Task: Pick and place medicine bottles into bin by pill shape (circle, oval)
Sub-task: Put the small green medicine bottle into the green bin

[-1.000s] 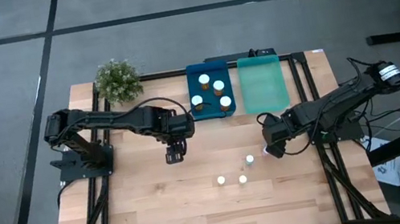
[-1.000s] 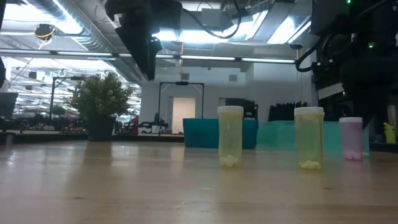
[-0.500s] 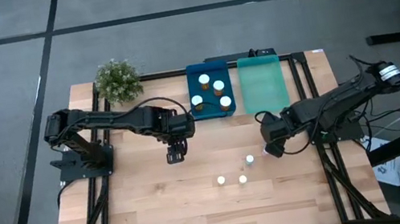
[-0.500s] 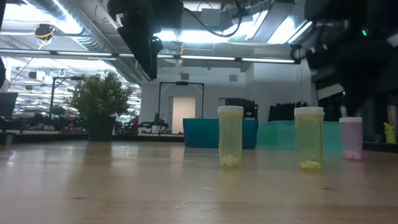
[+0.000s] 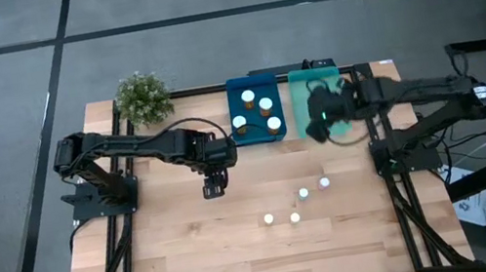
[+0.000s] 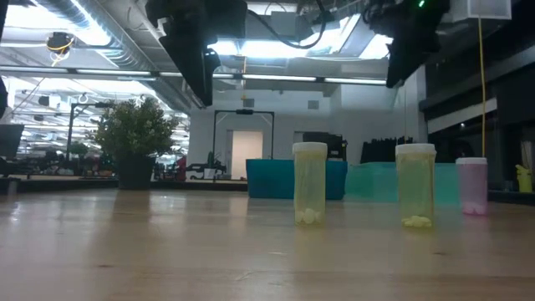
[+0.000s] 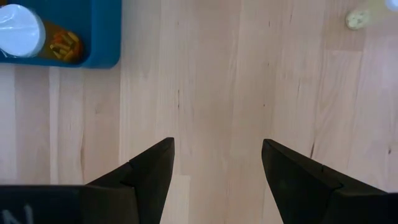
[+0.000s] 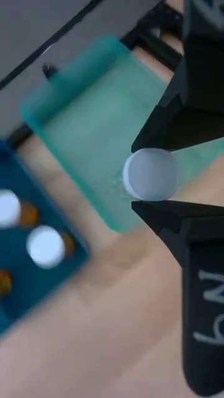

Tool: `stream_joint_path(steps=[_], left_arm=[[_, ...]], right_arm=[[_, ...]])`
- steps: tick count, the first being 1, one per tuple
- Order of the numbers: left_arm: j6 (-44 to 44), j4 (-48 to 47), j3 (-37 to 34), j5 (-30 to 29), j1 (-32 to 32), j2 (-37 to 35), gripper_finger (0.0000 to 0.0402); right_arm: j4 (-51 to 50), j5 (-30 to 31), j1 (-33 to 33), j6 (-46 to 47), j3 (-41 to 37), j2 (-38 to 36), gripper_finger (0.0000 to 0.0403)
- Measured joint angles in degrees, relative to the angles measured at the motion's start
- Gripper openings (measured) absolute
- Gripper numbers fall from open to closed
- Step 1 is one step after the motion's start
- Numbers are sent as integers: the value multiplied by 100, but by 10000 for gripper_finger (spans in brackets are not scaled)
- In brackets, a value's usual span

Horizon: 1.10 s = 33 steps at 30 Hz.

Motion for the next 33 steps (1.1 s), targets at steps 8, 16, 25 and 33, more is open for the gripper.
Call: stream_joint_path(steps=[8,16,25,33], left_arm=[[-2,20,0,1,-2,0,234],[0,86,0,1,-1,0,234],[1,97,0,1,-1,0,234],[2,198,0,0,-1,0,234]], right_arm=[[491,-995,-2352,-1057,6,503,114],[1631,-1974,-3447,-2150,4,1915,114],[2036,-1997,-4053,-2390,111,2881,115],[2196,-1998,-4134,-2422,111,3003,137]])
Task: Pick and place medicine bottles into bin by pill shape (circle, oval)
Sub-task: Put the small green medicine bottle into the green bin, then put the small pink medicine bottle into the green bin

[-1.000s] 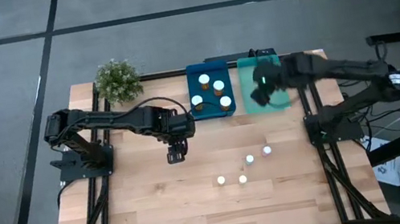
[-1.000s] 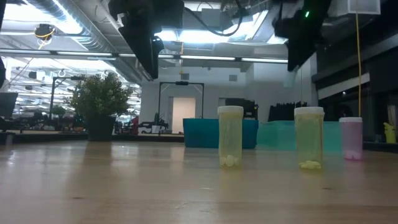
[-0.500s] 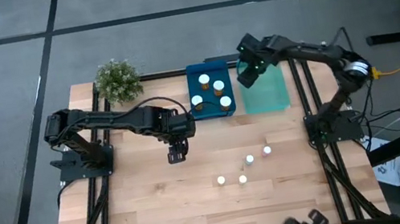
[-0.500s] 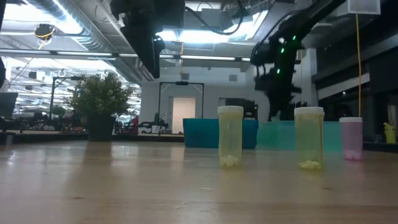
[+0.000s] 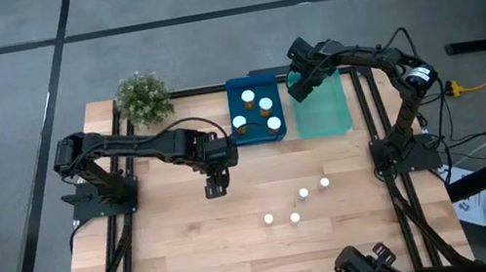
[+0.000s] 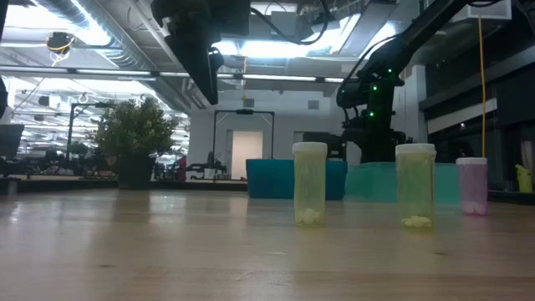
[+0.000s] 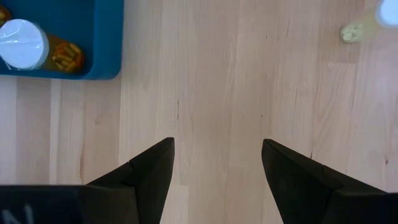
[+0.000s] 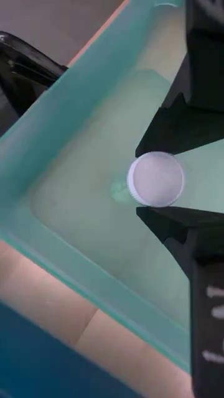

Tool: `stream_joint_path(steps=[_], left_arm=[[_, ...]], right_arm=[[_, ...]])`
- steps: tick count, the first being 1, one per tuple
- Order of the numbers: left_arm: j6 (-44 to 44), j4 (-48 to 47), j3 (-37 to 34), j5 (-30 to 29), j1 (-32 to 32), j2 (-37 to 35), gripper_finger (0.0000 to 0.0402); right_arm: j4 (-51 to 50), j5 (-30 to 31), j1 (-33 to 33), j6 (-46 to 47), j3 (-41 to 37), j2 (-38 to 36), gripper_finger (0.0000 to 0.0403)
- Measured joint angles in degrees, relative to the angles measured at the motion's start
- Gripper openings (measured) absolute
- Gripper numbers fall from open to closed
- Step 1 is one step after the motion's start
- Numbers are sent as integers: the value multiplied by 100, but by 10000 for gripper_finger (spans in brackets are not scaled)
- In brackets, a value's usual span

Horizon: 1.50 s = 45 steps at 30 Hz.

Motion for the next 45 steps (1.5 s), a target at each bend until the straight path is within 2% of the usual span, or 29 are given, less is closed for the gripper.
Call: stream_joint_path(steps=[8,15,21,25,29,37,45], left_arm=[[0,2,0,1,0,0,234],[2,11,0,1,0,0,234],[2,57,0,1,0,0,234],[4,61,0,1,0,0,234],[4,61,0,-1,1,0,234],[4,106,0,-1,1,0,234],[4,280,0,1,1,0,234]], right_arm=[[6,41,0,-22,0,0,194],[-196,43,0,-34,239,-93,210],[-1217,52,86,253,844,-432,211],[-1927,48,450,598,920,-933,212],[-2319,62,1242,1009,566,-1705,212],[-2261,44,3544,2291,-806,-3297,212],[-2155,-239,5503,4534,-2280,-4002,212]])
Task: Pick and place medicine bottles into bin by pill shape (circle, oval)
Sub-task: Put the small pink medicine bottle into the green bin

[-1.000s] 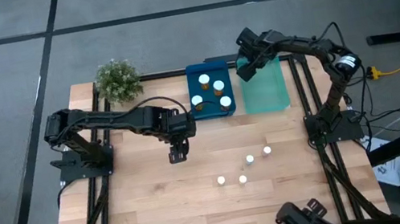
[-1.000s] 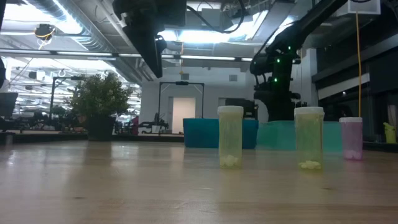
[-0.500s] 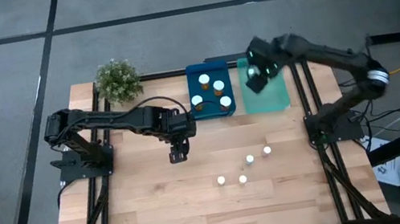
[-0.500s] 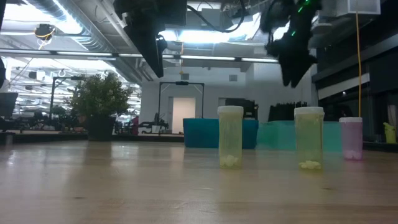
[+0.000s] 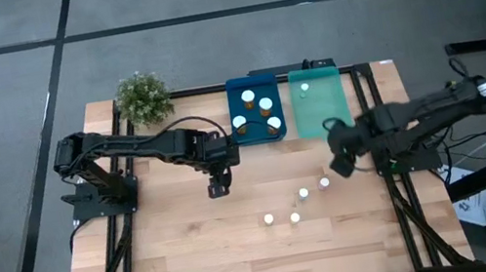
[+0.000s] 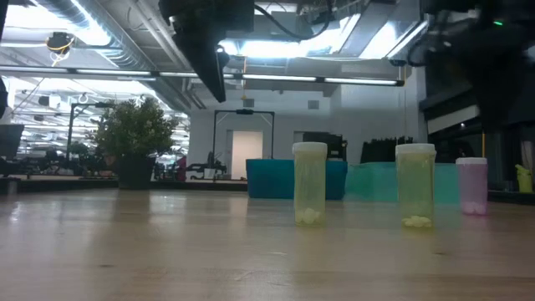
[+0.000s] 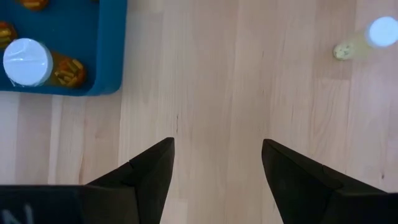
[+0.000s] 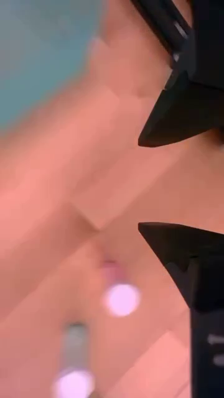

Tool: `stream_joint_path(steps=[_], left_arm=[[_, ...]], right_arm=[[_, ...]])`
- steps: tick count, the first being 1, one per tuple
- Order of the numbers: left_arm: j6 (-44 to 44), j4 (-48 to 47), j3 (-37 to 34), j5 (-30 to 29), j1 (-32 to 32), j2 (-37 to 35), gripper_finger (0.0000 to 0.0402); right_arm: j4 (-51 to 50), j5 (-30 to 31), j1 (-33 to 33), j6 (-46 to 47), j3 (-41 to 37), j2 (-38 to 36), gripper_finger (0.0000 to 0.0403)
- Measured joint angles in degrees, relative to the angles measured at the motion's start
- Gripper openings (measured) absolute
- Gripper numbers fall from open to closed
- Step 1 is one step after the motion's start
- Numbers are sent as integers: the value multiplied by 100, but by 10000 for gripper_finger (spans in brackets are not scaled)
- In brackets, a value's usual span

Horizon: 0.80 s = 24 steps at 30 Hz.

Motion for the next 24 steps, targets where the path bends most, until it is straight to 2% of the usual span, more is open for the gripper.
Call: stream_joint_path(steps=[6,11,16,24], left_arm=[[0,70,0,-2,-1,0,234],[0,70,0,-2,0,0,234],[-7,70,0,-1,0,0,234],[-11,73,0,-2,0,0,234]], right_arm=[[751,-448,1151,1313,-665,113,212],[1284,-502,1746,1704,-683,444,212],[1453,-517,1924,1765,-552,898,212],[1890,-497,1731,1392,-404,1557,212]])
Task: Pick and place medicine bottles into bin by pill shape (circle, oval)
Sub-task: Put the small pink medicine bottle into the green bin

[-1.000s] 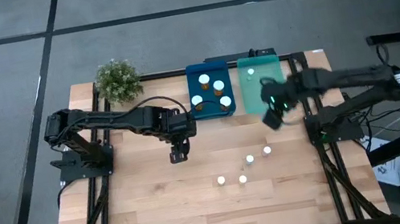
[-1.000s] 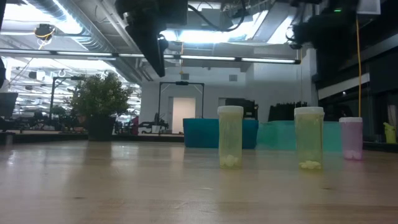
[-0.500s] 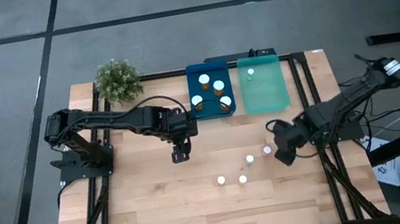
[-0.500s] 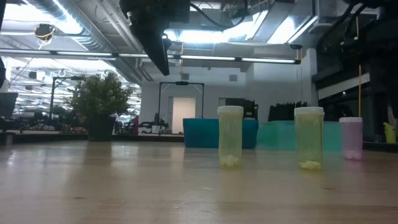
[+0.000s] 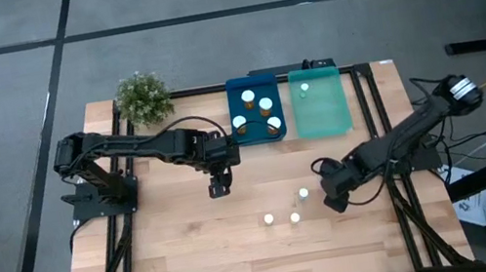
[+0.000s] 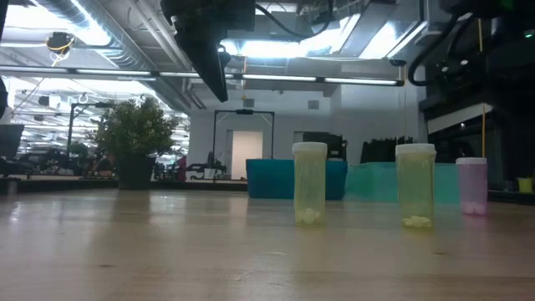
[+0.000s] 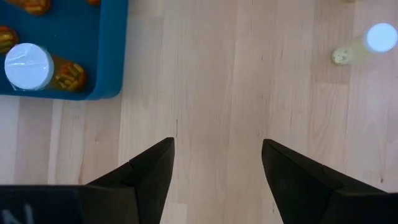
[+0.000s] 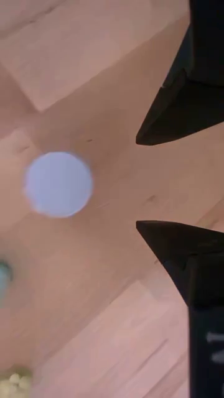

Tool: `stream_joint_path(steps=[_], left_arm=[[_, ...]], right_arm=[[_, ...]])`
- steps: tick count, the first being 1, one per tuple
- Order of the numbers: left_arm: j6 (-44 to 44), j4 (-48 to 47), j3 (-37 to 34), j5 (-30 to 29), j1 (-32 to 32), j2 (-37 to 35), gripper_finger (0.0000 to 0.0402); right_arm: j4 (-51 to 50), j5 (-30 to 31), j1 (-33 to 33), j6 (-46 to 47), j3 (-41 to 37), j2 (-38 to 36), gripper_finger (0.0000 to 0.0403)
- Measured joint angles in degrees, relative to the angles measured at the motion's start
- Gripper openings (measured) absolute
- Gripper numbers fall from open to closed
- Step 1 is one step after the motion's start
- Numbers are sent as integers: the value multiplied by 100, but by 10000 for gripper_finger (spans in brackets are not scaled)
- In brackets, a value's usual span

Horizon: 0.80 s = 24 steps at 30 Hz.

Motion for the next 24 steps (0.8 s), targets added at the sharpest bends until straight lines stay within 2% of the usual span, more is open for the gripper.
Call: stream_joint_path(steps=[12,24], left_arm=[[-11,8,0,-1,0,0,234],[-11,8,0,1,0,0,234]], right_arm=[[364,246,-485,-985,153,252,212],[411,353,-692,-1080,153,252,211]])
